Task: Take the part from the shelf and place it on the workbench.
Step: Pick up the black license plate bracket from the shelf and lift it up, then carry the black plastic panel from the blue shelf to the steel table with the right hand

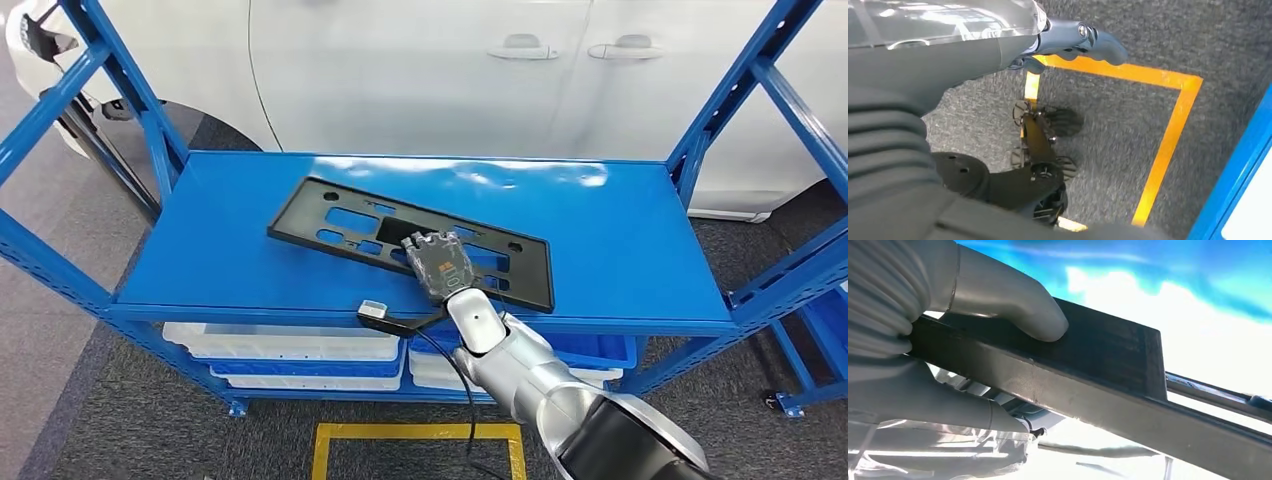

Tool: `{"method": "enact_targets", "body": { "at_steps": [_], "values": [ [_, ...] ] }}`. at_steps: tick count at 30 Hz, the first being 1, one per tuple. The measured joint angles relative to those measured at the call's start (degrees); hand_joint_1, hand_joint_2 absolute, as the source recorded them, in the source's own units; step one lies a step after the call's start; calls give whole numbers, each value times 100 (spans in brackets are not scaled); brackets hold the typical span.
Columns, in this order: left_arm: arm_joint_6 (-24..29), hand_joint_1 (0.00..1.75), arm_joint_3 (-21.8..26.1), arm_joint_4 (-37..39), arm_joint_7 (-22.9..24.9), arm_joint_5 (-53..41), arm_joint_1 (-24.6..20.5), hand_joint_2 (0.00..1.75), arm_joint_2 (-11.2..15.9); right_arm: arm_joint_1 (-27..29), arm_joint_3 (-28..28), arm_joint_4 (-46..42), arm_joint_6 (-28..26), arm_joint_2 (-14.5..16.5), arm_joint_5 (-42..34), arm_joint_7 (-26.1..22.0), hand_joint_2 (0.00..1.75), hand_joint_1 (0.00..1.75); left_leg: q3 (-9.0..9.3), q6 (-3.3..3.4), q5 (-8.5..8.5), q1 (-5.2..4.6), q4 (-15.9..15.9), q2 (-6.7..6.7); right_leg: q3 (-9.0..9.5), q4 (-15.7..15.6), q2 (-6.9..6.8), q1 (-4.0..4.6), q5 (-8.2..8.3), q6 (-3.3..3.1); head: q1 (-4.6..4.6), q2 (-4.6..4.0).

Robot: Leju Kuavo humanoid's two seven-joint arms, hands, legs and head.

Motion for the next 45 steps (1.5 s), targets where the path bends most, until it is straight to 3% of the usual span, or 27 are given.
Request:
{"method": "enact_targets", "body": {
  "at_steps": [1, 3, 5, 7, 9, 10, 11, 12, 14, 16, 19, 21, 24, 25, 26, 27, 29, 31, 35, 37, 39, 40, 41, 42, 43, 45],
  "values": [
    [0, 0, 24, 0, -1, 17, 2, 175, 2, 107, -220, -337, -30, -5, -150, -335, 175, 175, -5, -27, -12, -9, 8, 1, 75, -174, 1, 11, 37, -28, -1, 0],
    [-4, 0, 71, 0, -17, 45, 14, 175, 5, 394, -803, -1126, -56, 31, -654, -1322, 175, 175, -5, -85, -22, -6, 2, 1, 88, -228, 1, 32, 16, -92, -1, 0],
    [-10, 0, 115, 0, -96, 64, 30, 175, 12, 725, -1426, -2013, -73, 115, -1607, -2435, 175, 175, -30, -148, -101, 11, 84, 3, 121, -261, -22, 25, 12, -167, -1, -1],
    [-46, 0, 175, 0, -213, 103, 44, 175, 21, 1019, -1826, -2932, -92, 162, -2894, -3208, 175, 175, -241, -197, -388, 23, 567, 8, 162, -288, -65, 12, 1, -227, -1, -1],
    [-142, 0, 252, 0, -320, 165, 78, 175, 39, 1334, -1955, -3927, 30, 92, -4343, -3644, 175, 175, -607, -230, -735, 27, 1360, 9, 186, -288, -99, 24, -23, -260, -2, -1],
    [-199, 0, 295, 0, -376, 203, 107, 175, 53, 1532, -1969, -4511, 202, 11, -5089, -3821, 175, 175, -734, -237, -801, 29, 1623, 10, 197, -285, -105, 29, -34, -267, -2, -1],
    [-249, 0, 342, 0, -432, 247, 141, 175, 70, 1737, -1970, -5109, 448, -80, -5784, -3980, 175, 175, -766, -236, -758, 30, 1682, 10, 208, -281, -102, 31, -47, -271, -2, -1],
    [-285, 0, 397, 0, -484, 294, 170, 175, 91, 1929, -1960, -5694, 742, -172, -6376, -4117, 175, 175, -680, -223, -601, 30, 1497, 10, 223, -275, -88, 31, -62, -268, -2, -1],
    [-310, 0, 499, 1, -548, 372, 202, 175, 134, 2222, -1899, -6704, 1354, -337, -7153, -4314, 175, 175, -303, -166, -202, 25, 723, 9, 258, -260, -47, 33, -97, -246, -1, -1],
    [-300, 0, 579, 3, -552, 392, 209, 175, 168, 2438, -1775, -7557, 2037, -523, -7533, -4457, 175, 175, -25, -103, -48, -1, 157, 6, 264, -240, -12, 47, -121, -196, -1, -1],
    [-279, 0, 642, 4, -515, 363, 207, 175, 191, 2652, -1545, -8533, 2830, -766, -7754, -4587, 175, 175, 33, -28, -74, -14, 27, 4, 259, -242, -1, 50, -133, -98, -2, 0],
    [-243, 0, 664, 4, -501, 355, 210, 175, 197, 2752, -1445, -8943, 3200, -859, -7912, -4603, 175, 175, 62, 33, -47, 17, -27, 8, 209, -85, -2, 47, -268, -36, -1, -1],
    [-146, 0, 693, 4, -502, 322, 219, 175, 204, 2920, -1328, -9326, 3930, -944, -8166, -4604, 175, 175, 74, 76, -35, 27, -47, 13, -247, 910, -2, 17, -784, 30, 1, -1],
    [-111, 0, 705, 4, -502, 293, 228, 175, 211, 2986, -1251, -9385, 4086, -962, -8202, -4604, 175, 175, 74, 77, -32, 26, -42, 16, -392, 1215, -3, 2, -883, 46, 1, -1],
    [-79, 0, 716, 4, -495, 258, 237, 175, 220, 3042, -1150, -9412, 4181, -980, -8242, -4604, 175, 175, 73, 76, -30, 26, -33, 17, -450, 1338, -3, -14, -878, 59, 1, -1],
    [-45, 0, 723, 4, -481, 220, 243, 175, 226, 3087, -1036, -9409, 4227, -998, -8299, -4601, 175, 175, 72, 73, -27, 27, -22, 17, -398, 1237, -6, -30, -772, 65, 1, -1],
    [7, 0, 728, 4, -442, 155, 248, 175, 236, 3146, -800, -9357, 4259, -1023, -8419, -4597, 175, 175, 68, 55, -34, 30, 6, 8, -27, 510, -11, -54, -419, 54, 1, -1],
    [45, 0, 741, 4, -411, 115, 248, 175, 249, 3209, -625, -9263, 4278, -1026, -8456, -4595, 175, 175, 55, 3, -39, 14, 34, -4, 271, -94, -10, -40, -197, 14, 0, -1],
    [138, 0, 762, 5, -369, 72, 257, 175, 268, 3376, -454, -9041, 4339, -1020, -8434, -4591, 175, 175, 31, -133, -28, 17, 33, -10, 282, -236, -6, -16, -93, -117, 0, -1],
    [160, 0, 768, 7, -339, 66, 269, 175, 280, 3429, -413, -8956, 4393, -1020, -8438, -4591, 175, 175, -86, -178, -311, 32, 334, -3, 244, -286, -27, -35, -18, -206, -1, -1],
    [180, 0, 782, 7, -303, 79, 278, 175, 296, 3495, -394, -8889, 4444, -1020, -8441, -4591, 175, 175, -346, -207, -810, 40, 1055, 4, 167, -294, -42, -23, 49, -251, -1, -1],
    [190, 0, 790, 7, -289, 87, 284, 175, 301, 3523, -392, -8858, 4468, -1020, -8440, -4591, 175, 175, -464, -220, -1000, 41, 1418, 4, 117, -291, -46, -12, 85, -259, -1, -1],
    [201, 0, 796, 7, -268, 94, 291, 175, 305, 3540, -392, -8831, 4487, -1021, -8436, -4591, 175, 175, -498, -227, -1085, 41, 1622, 4, 65, -287, -48, -2, 123, -260, -1, -1],
    [211, 0, 800, 7, -245, 97, 297, 175, 305, 3550, -392, -8802, 4502, -1023, -8426, -4591, 175, 175, -417, -225, -1062, 41, 1599, 4, 12, -280, -49, 6, 161, -255, -2, -1],
    [221, 0, 802, 8, -213, 92, 300, 175, 309, 3559, -393, -8777, 4517, -1028, -8411, -4591, 175, 175, -213, -215, -942, 41, 1334, 4, -36, -272, -47, 10, 200, -244, -2, -1],
    [245, 0, 803, 9, -129, 72, 293, 175, 321, 3578, -394, -8734, 4548, -1037, -8380, -4591, 175, 175, 349, -174, -673, 31, 470, 4, -114, -244, -43, 22, 270, -202, -2, -1]
  ]
}}
